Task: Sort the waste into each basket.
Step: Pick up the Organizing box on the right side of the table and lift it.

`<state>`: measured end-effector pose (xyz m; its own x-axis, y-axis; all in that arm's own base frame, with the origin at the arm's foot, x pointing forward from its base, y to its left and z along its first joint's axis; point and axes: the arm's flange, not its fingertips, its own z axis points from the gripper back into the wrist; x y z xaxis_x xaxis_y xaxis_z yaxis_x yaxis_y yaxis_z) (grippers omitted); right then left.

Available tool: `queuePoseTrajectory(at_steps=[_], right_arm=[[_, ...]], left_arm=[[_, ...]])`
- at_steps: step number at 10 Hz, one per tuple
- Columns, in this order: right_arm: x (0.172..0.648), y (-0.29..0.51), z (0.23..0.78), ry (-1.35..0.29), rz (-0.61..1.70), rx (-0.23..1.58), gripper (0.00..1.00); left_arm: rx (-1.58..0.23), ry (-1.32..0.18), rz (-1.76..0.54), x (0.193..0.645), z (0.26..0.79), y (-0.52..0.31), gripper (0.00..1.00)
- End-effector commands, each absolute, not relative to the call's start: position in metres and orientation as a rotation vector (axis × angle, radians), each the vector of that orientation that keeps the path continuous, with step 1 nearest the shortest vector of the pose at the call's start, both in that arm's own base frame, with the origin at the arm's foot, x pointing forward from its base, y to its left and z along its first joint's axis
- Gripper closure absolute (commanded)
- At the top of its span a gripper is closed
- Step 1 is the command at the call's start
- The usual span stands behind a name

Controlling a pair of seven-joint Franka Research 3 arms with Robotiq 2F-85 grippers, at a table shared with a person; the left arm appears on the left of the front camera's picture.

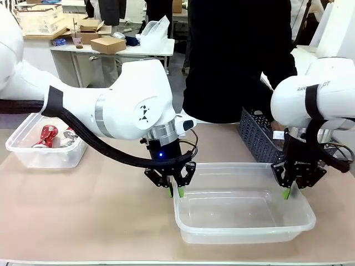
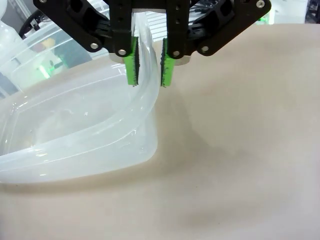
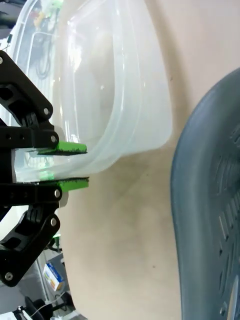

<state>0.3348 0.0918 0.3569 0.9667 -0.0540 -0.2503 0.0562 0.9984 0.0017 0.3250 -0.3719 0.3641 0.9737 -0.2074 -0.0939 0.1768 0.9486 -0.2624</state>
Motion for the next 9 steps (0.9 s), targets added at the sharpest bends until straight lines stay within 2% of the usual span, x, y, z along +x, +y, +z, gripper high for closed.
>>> queuePoseTrajectory(at_steps=[1, 6, 9], right_arm=[[0.278, 0.069, 0.328, 0.239, -0.037, 0.033, 1.00], [0.282, 0.072, 0.343, 0.248, -0.023, 0.035, 1.00], [0.309, 0.088, 0.405, 0.202, -0.026, 0.007, 1.00]], left_arm=[[-0.213, 0.126, -0.181, 0.324, 0.365, -0.378, 1.00], [-0.233, 0.122, -0.178, 0.326, 0.376, -0.367, 1.00], [-0.311, 0.018, -0.109, 0.332, 0.439, -0.309, 1.00]])
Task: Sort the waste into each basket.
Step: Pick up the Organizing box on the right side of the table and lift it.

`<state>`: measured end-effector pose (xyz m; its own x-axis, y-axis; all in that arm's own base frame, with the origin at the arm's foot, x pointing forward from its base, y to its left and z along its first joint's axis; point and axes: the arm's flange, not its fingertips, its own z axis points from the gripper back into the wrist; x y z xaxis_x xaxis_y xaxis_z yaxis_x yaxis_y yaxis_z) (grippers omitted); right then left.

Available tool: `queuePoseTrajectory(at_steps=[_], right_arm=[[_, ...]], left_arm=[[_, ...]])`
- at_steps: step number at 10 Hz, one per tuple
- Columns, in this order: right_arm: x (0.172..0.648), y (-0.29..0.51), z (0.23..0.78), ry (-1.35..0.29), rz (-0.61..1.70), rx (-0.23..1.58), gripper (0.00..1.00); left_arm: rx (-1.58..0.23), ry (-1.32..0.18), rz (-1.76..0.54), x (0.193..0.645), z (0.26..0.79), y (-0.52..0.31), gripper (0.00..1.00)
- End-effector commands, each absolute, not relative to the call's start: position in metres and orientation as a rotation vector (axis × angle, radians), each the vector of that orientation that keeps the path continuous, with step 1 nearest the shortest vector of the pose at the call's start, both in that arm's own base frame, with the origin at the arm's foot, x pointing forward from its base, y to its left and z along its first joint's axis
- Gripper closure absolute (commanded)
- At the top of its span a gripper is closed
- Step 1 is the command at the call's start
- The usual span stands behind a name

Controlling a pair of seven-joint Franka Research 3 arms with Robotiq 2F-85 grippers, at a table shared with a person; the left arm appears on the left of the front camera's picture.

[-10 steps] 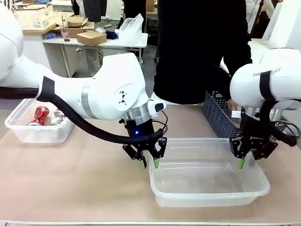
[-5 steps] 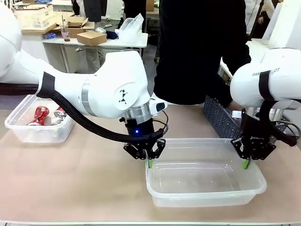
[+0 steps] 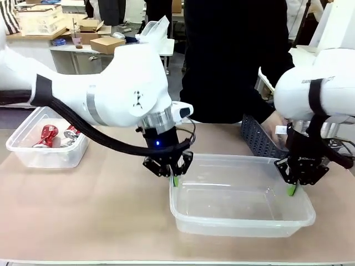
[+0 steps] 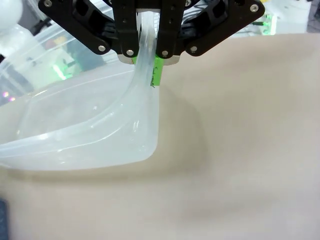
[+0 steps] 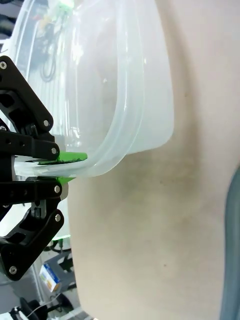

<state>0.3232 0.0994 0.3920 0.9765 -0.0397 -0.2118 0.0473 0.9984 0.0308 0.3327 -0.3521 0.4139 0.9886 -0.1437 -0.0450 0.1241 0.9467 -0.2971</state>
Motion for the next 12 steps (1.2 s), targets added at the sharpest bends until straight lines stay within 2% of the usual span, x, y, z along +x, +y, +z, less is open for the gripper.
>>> queuePoseTrajectory(at_steps=[1, 3, 5, 7, 10, 11, 12], right_arm=[[0.323, 0.100, 0.429, 0.215, -0.024, 0.024, 1.00], [0.351, 0.127, 0.484, 0.249, 0.006, 0.081, 1.00], [0.376, 0.156, 0.533, 0.274, 0.047, 0.033, 1.00], [0.395, 0.178, 0.546, 0.279, 0.031, -0.027, 1.00], [0.411, 0.192, 0.543, 0.315, 0.031, 0.053, 1.00], [0.397, 0.237, 0.543, 0.265, 0.069, 0.122, 1.00], [0.397, 0.237, 0.543, 0.265, 0.069, 0.122, 1.00]], left_arm=[[-0.327, 0.000, -0.068, 0.335, 0.457, -0.280, 1.00], [-0.325, -0.021, 0.033, 0.339, 0.478, -0.232, 1.00], [-0.376, -0.027, 0.103, 0.340, 0.502, -0.181, 1.00], [-0.447, -0.016, 0.132, 0.340, 0.521, -0.137, 1.00], [-0.488, -0.014, 0.185, 0.344, 0.519, -0.103, 1.00], [-0.515, 0.006, 0.114, 0.333, 0.533, -0.160, 1.00], [-0.515, 0.006, 0.114, 0.333, 0.533, -0.160, 1.00]])
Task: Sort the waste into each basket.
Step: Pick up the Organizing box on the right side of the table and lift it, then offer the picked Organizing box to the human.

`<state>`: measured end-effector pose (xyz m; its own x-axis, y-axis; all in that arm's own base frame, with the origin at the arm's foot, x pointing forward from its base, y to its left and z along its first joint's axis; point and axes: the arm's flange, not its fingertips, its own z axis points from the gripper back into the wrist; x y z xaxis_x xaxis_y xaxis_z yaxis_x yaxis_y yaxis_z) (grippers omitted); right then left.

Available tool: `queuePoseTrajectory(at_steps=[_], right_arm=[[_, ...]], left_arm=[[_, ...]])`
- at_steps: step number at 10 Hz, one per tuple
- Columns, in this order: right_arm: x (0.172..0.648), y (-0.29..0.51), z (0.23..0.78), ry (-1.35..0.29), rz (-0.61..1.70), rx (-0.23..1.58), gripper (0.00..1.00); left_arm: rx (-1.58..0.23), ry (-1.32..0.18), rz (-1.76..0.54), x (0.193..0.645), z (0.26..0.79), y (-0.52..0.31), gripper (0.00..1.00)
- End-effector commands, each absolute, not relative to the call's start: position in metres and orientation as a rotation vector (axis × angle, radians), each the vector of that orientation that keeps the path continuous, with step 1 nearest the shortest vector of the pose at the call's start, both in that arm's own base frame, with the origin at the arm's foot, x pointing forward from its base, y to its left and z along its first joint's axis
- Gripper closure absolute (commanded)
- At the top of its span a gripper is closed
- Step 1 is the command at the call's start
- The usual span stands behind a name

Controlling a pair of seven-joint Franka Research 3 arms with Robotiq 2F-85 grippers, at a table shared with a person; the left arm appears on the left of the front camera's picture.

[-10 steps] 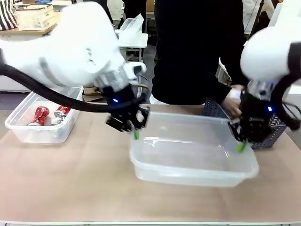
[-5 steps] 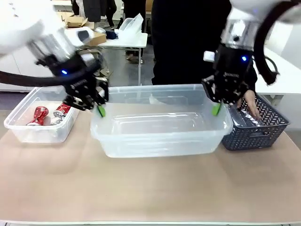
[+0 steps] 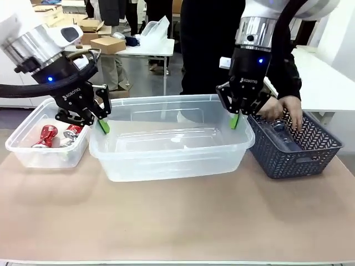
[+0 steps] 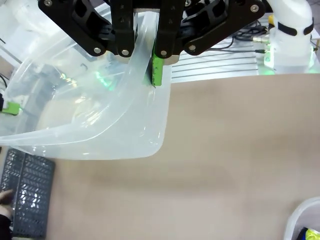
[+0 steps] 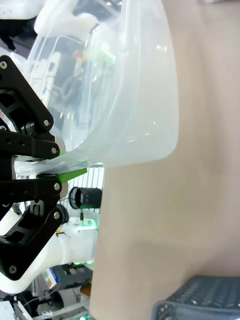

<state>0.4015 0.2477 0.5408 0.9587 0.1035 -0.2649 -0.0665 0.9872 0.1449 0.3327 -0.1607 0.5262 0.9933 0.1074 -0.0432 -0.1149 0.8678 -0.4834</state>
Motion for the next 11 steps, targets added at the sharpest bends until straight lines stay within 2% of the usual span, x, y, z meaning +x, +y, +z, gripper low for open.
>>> queuePoseTrajectory(at_steps=[1, 11], right_arm=[[0.3969, 0.2373, 0.5434, 0.265, 0.069, 0.122, 1.00], [0.3969, 0.2373, 0.5434, 0.265, 0.069, 0.122, 1.00]], left_arm=[[-0.515, 0.006, 0.114, 0.3333, 0.5325, -0.1603, 1.00], [-0.515, 0.006, 0.114, 0.3333, 0.5325, -0.1603, 1.00]])
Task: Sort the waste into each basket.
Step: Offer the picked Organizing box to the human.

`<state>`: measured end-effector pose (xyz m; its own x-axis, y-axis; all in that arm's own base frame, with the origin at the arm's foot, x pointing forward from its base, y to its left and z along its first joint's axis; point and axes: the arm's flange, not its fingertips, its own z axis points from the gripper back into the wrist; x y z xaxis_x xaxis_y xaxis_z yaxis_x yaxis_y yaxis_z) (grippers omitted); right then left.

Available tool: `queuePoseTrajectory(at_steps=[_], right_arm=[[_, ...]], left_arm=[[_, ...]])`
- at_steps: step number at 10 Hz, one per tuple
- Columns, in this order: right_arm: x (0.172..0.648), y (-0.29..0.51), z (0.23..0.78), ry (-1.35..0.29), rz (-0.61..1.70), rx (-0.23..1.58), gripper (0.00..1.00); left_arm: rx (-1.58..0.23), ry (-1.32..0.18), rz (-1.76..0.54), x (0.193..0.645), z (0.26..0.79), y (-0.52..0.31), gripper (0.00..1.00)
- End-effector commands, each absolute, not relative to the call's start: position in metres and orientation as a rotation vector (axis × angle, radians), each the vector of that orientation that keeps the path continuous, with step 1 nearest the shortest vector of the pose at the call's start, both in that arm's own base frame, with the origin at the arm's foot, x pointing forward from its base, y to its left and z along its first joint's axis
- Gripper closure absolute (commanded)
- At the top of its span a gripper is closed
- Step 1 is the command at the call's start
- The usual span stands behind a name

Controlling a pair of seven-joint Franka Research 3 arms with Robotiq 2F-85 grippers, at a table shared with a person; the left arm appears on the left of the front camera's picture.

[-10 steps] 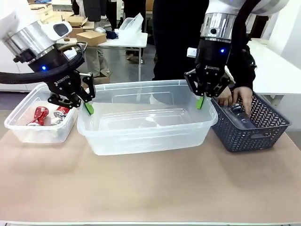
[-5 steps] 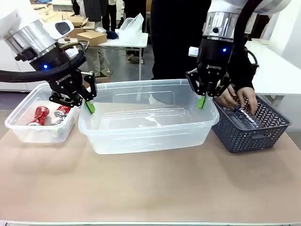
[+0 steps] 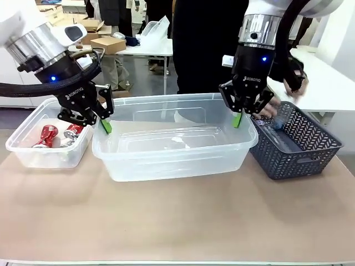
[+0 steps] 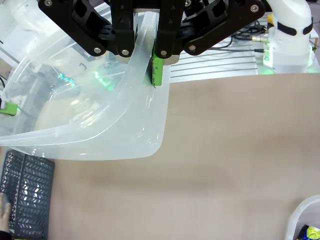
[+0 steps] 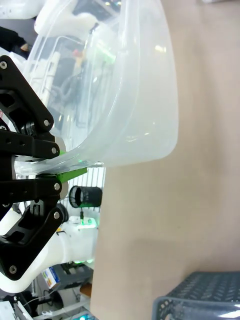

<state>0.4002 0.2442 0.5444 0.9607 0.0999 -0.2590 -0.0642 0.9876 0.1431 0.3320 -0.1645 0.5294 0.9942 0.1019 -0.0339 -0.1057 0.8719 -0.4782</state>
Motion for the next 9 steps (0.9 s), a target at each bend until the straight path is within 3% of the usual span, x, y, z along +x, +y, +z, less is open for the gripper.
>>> queuePoseTrajectory(at_steps=[1, 9], right_arm=[[0.3969, 0.2373, 0.5434, 0.265, 0.069, 0.122, 1.00], [0.3969, 0.2373, 0.5434, 0.265, 0.069, 0.122, 1.00]], left_arm=[[-0.515, 0.006, 0.114, 0.3333, 0.5325, -0.1603, 1.00], [-0.515, 0.006, 0.114, 0.3333, 0.5325, -0.1603, 1.00]])
